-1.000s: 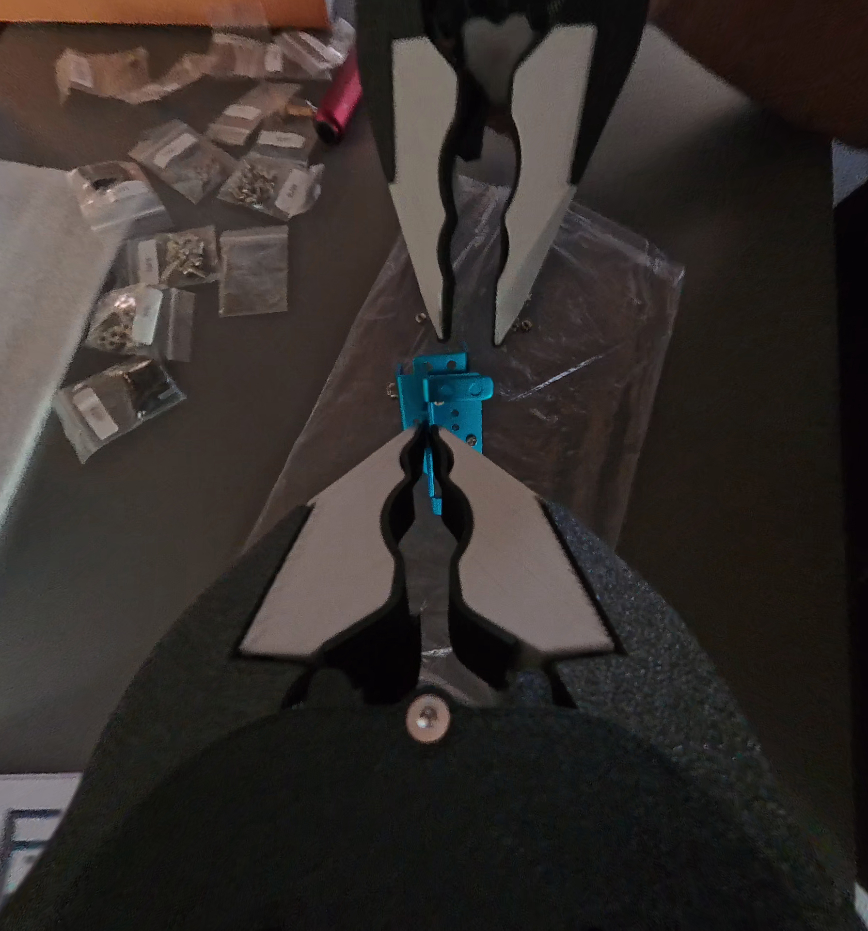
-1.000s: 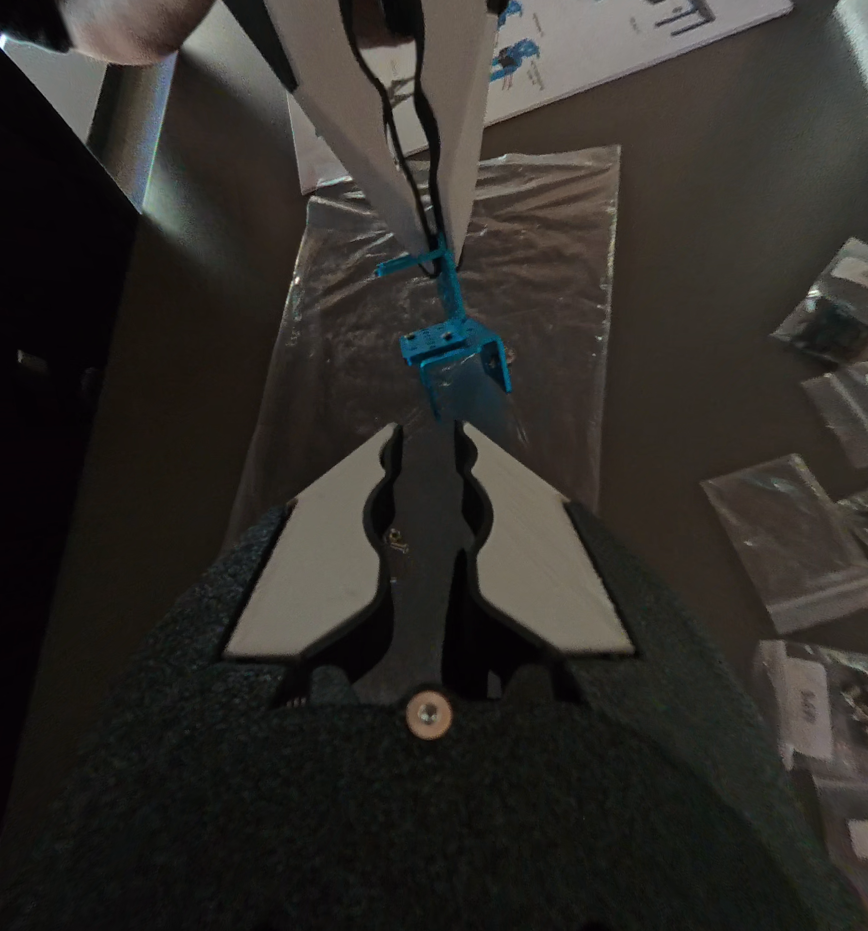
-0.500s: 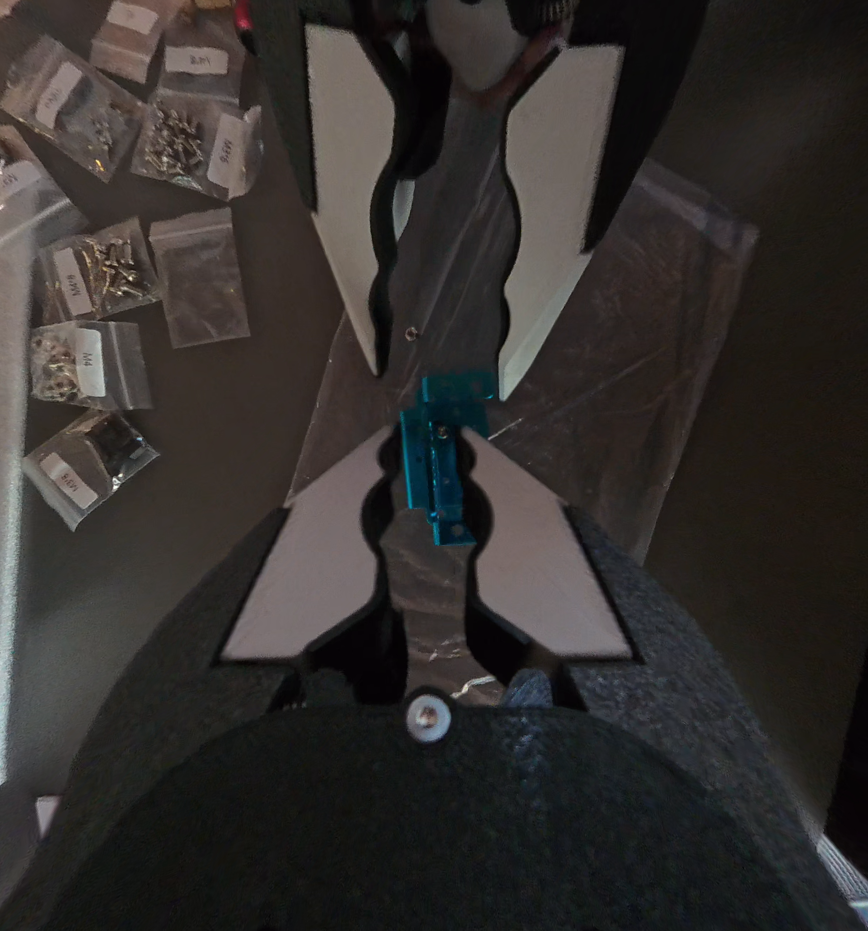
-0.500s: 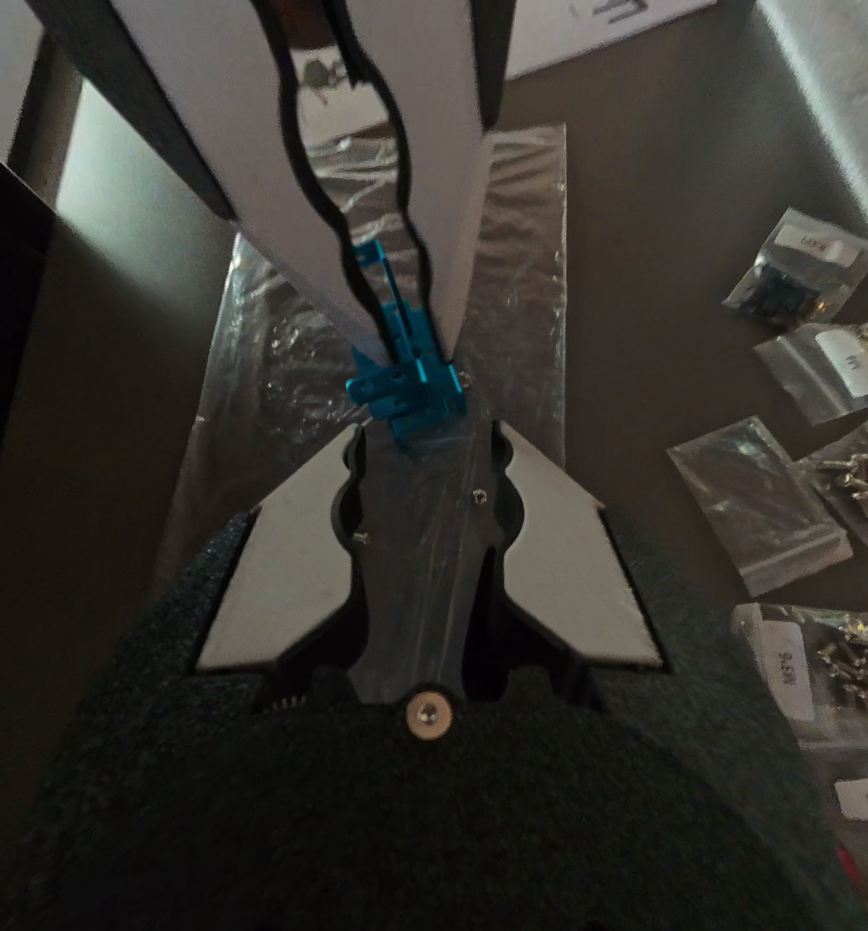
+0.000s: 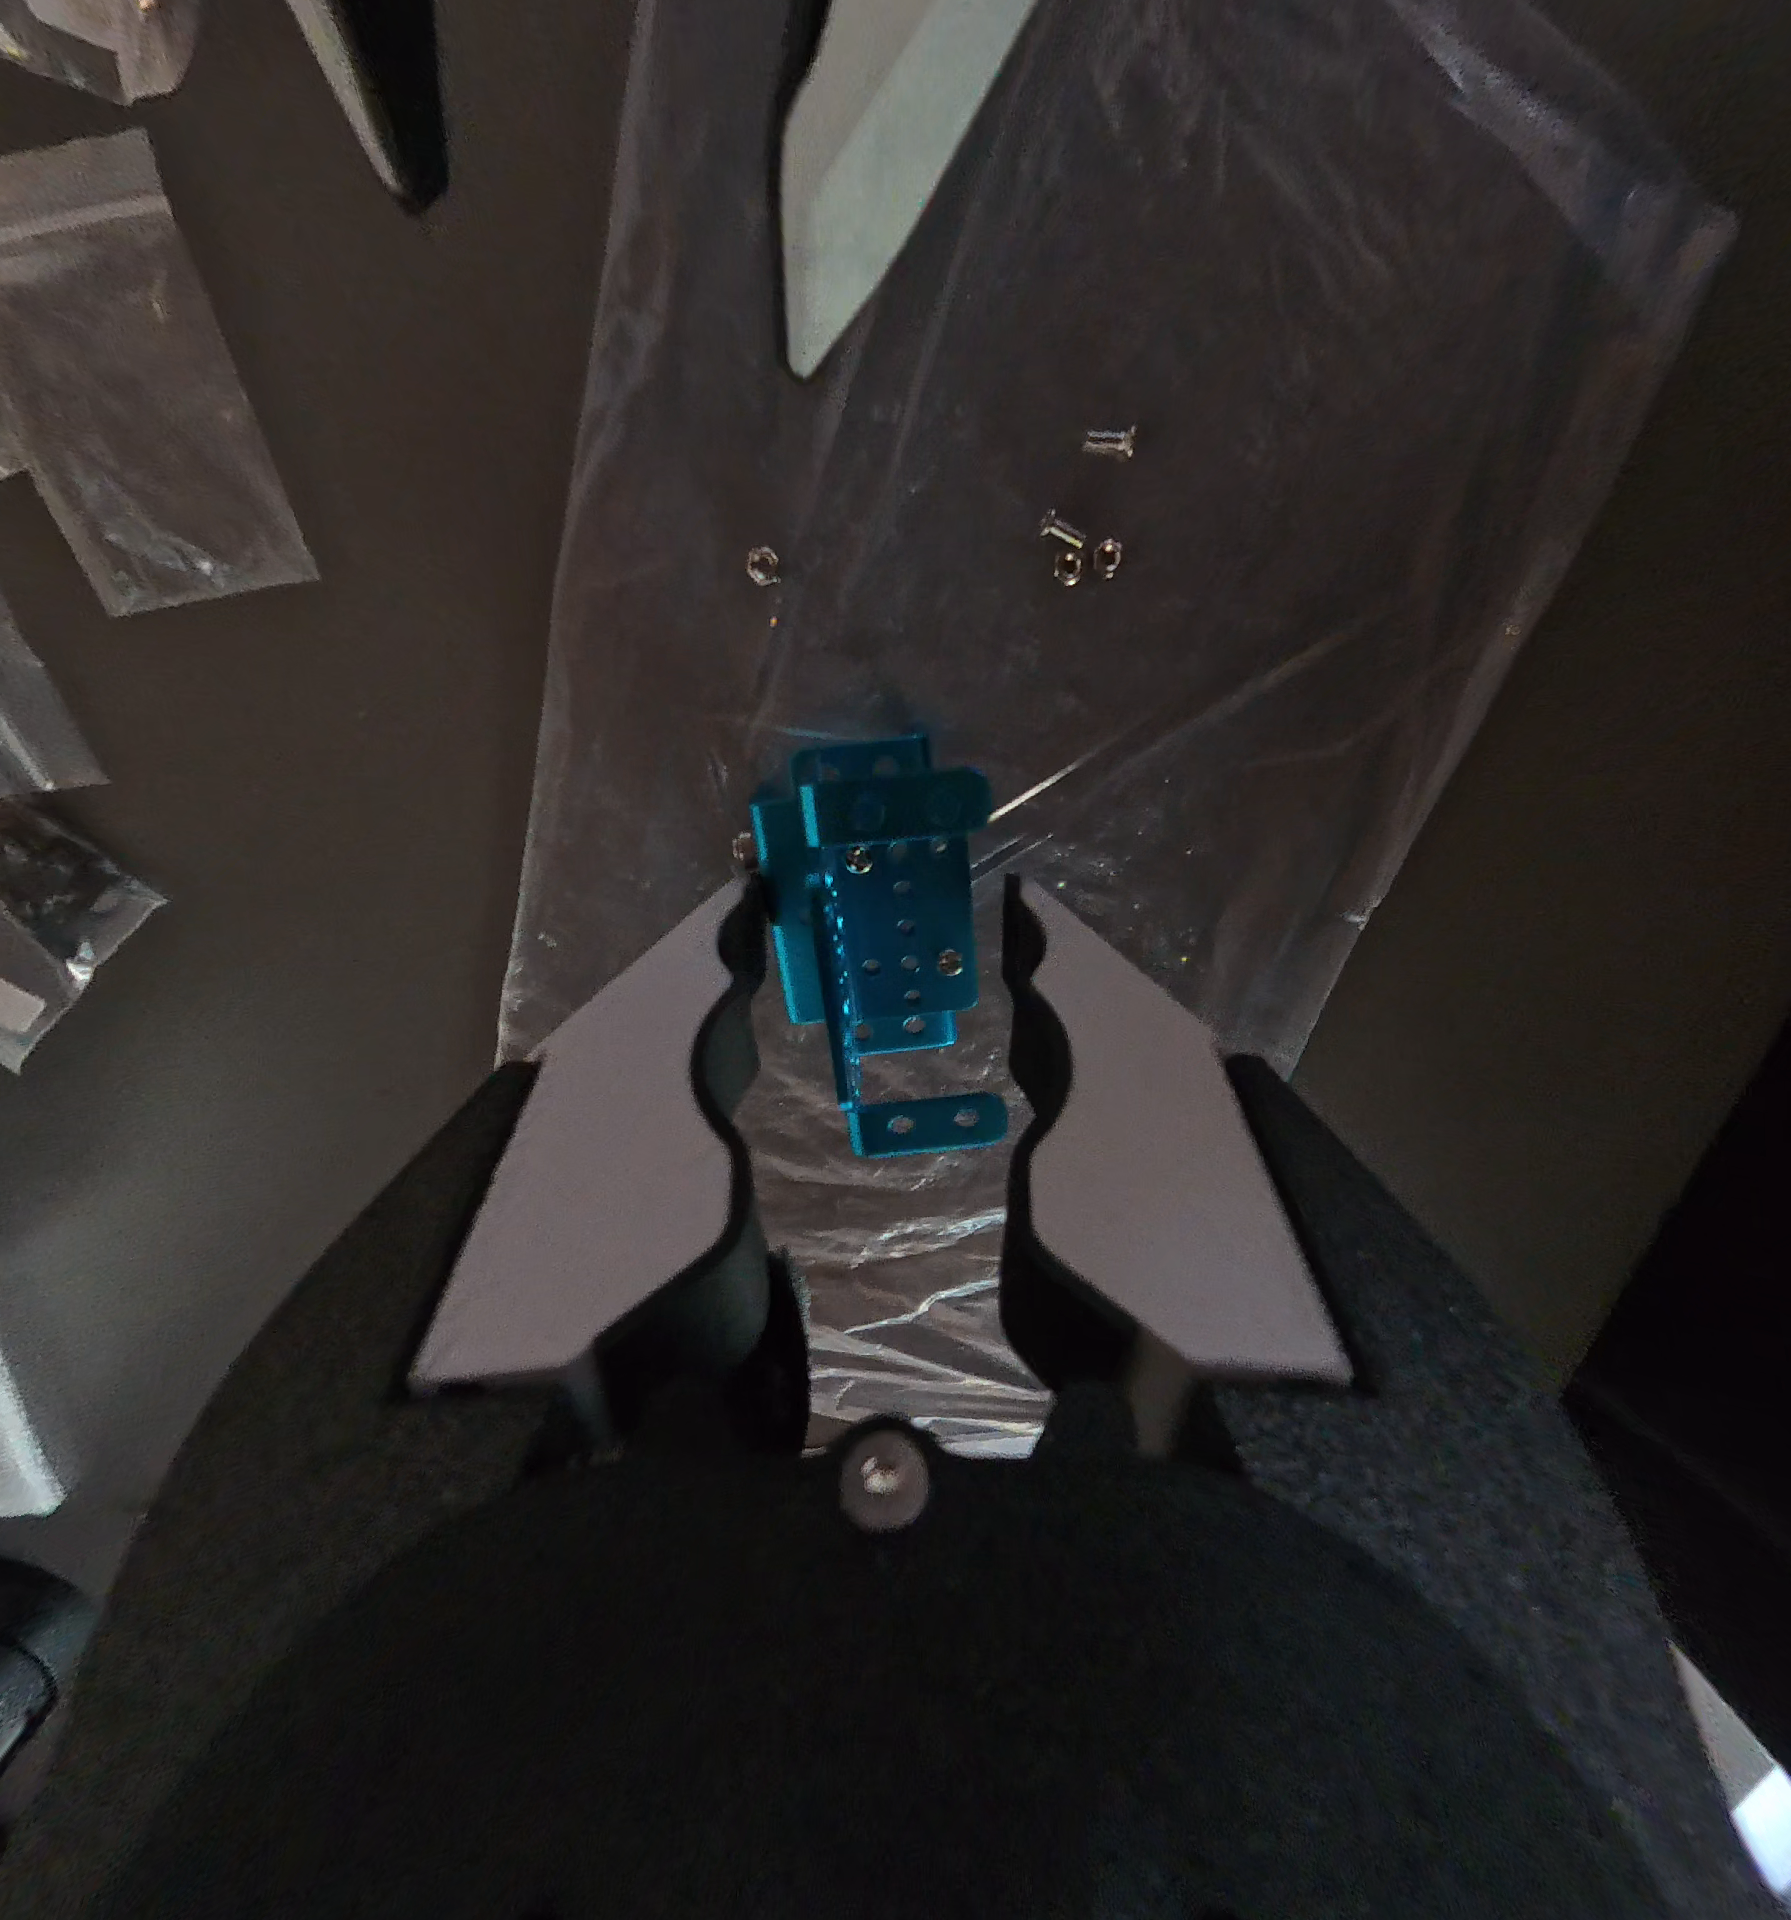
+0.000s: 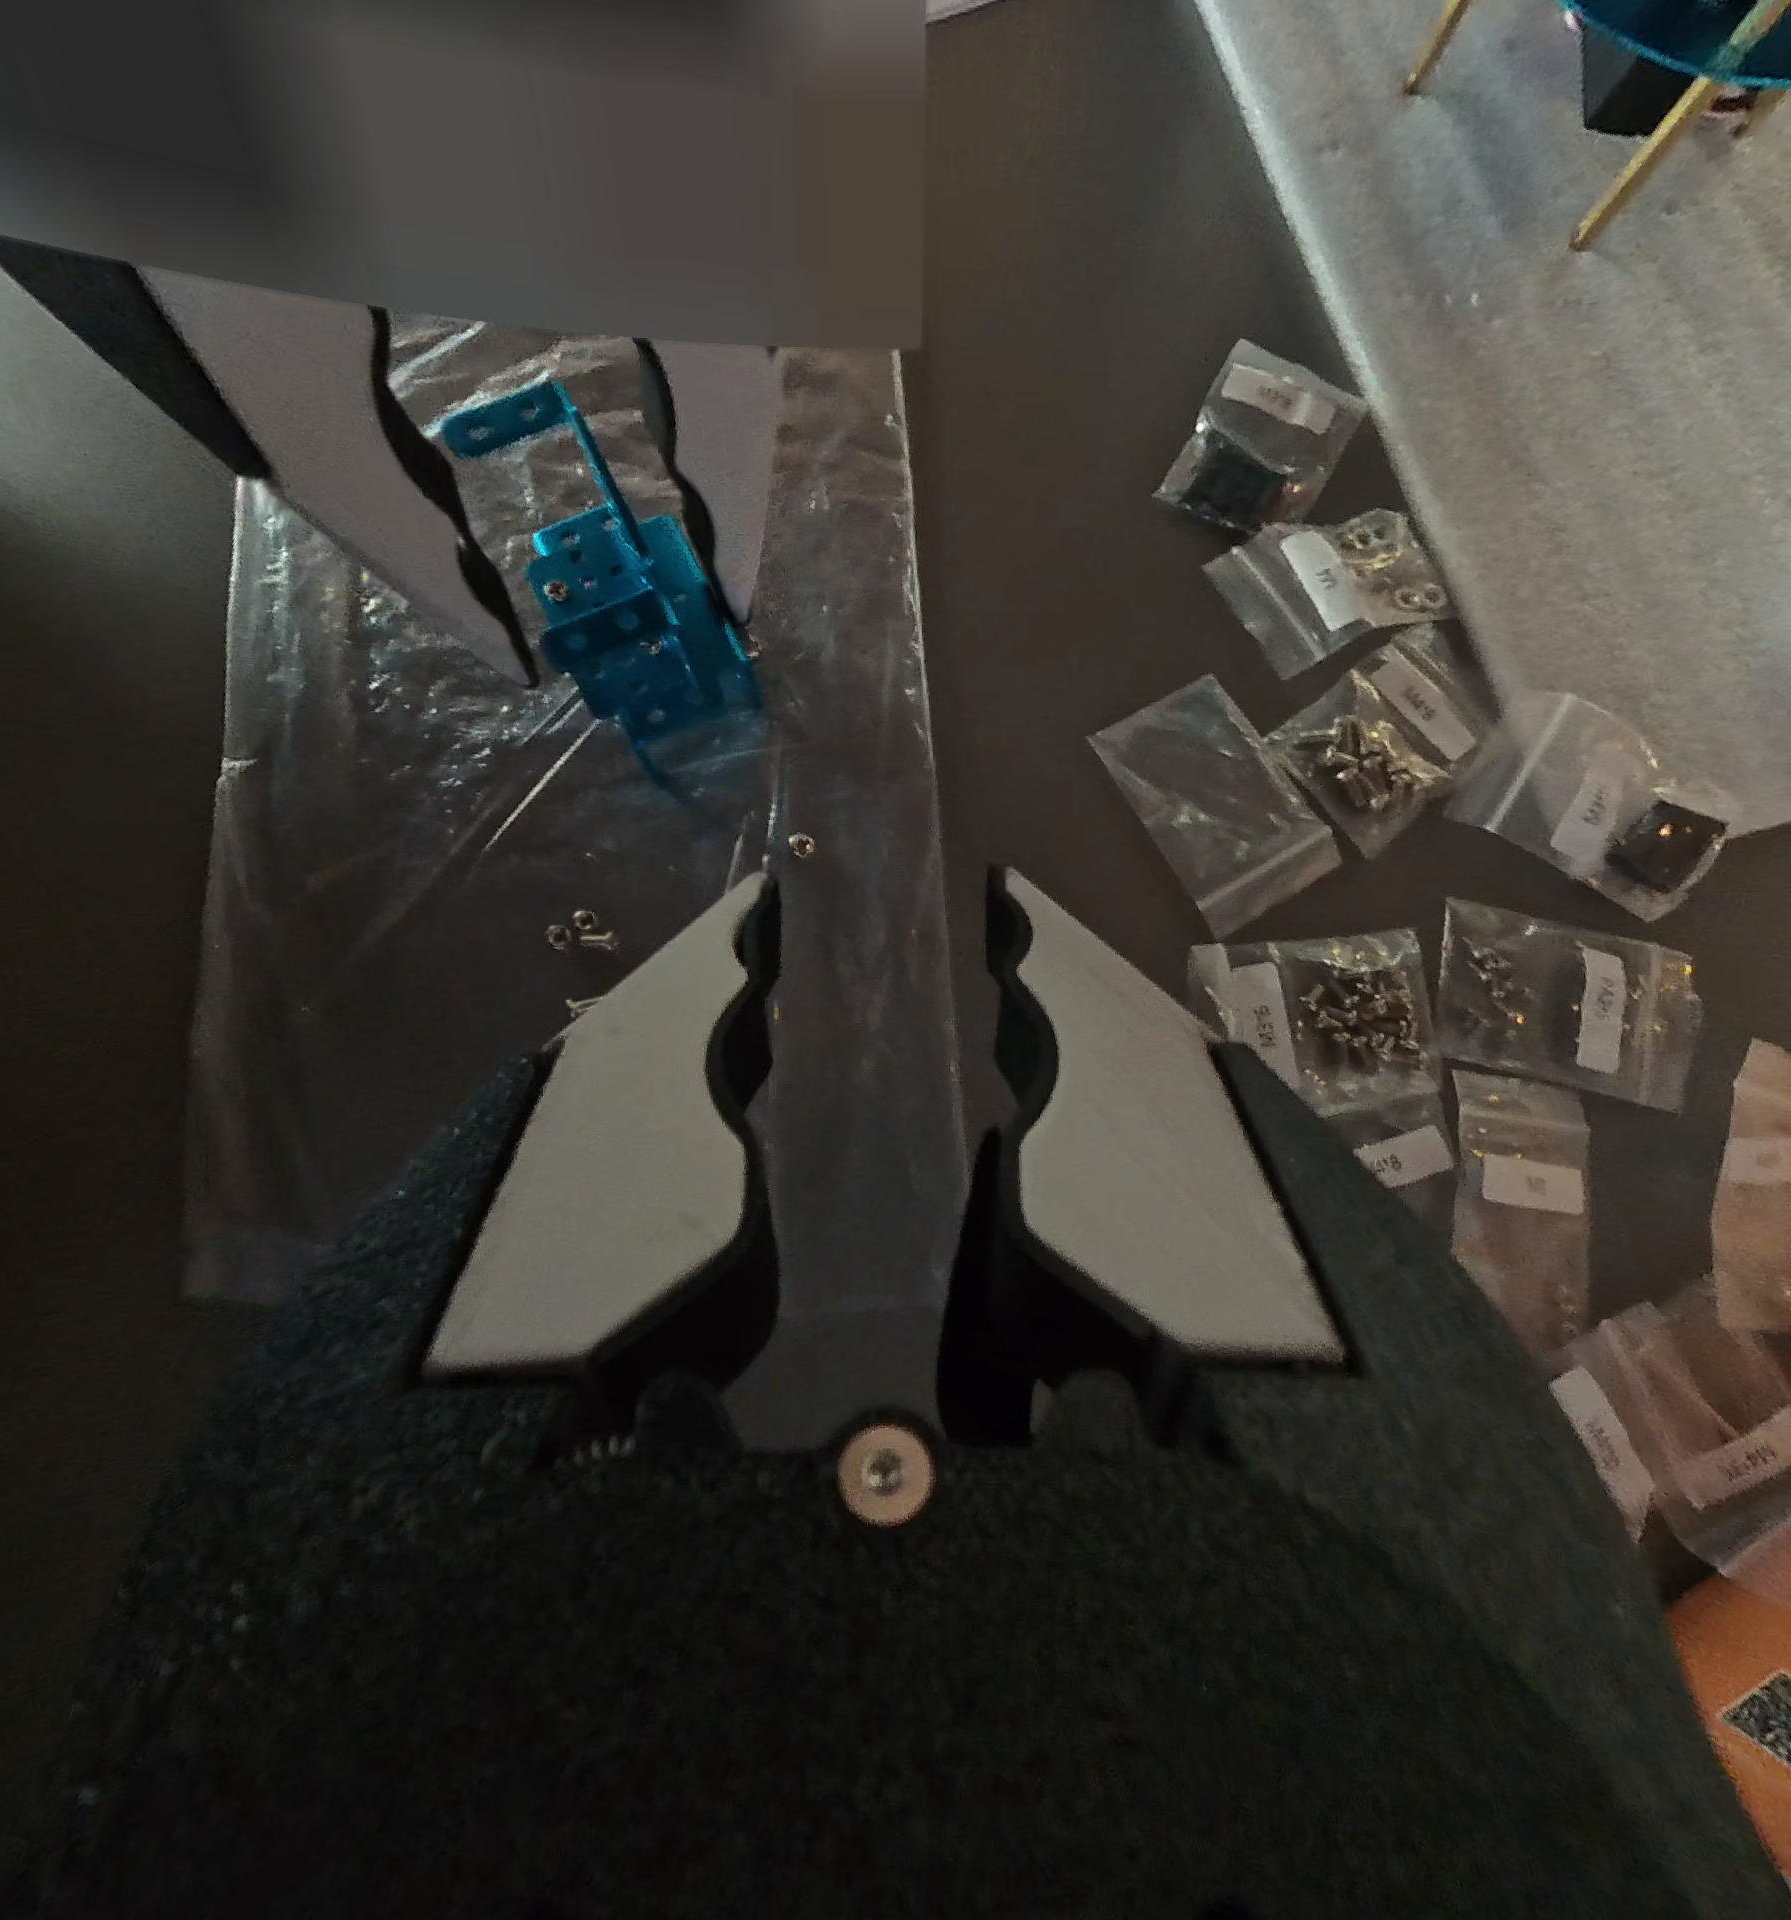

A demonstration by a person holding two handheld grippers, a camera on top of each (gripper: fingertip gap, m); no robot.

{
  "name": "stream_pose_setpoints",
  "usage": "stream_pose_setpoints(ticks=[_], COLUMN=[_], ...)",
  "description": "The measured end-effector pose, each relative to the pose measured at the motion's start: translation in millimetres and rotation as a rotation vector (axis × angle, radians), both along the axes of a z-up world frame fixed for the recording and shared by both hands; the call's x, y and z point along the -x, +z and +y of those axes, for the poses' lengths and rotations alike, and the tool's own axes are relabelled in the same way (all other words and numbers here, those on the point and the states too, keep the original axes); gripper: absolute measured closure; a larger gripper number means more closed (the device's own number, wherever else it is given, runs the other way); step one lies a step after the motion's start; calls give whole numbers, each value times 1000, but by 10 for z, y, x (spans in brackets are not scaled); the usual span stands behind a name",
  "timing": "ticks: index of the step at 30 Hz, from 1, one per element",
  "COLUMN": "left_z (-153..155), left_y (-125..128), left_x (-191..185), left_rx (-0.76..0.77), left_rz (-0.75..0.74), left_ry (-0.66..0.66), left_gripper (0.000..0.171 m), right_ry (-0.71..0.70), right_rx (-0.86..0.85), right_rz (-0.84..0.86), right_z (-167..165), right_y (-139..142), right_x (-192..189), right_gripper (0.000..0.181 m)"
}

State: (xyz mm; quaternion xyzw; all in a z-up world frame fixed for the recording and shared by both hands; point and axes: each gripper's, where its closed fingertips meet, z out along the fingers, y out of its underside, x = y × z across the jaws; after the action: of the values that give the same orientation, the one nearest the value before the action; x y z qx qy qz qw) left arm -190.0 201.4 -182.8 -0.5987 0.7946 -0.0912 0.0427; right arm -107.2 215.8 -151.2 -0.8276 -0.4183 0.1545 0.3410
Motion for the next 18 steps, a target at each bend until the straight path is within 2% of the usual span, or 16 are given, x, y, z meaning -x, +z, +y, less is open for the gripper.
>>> stream_pose_setpoints(ticks=[4, 8, 14, 18], left_z=[-5, 27, 252, 389], left_y=[-79, -37, 321, 560], left_x=[-10, 24, 233, 397], left_rx=[2, 18, 83, 142], left_rz=[22, 16, -40, -82], left_ry=[-10, 1, 101, 186], left_gripper=[130, 131, 131, 131], right_ry=[-3, 5, 69, 77], right_rx=[3, 23, 114, 124], right_rz=[28, 80, 109, -58], right_z=[-6, -32, -133, -116], right_y=[40, 85, -68, -342], right_x=[-2, 23, 238, 267], right_gripper=[146, 151, 153, 164])
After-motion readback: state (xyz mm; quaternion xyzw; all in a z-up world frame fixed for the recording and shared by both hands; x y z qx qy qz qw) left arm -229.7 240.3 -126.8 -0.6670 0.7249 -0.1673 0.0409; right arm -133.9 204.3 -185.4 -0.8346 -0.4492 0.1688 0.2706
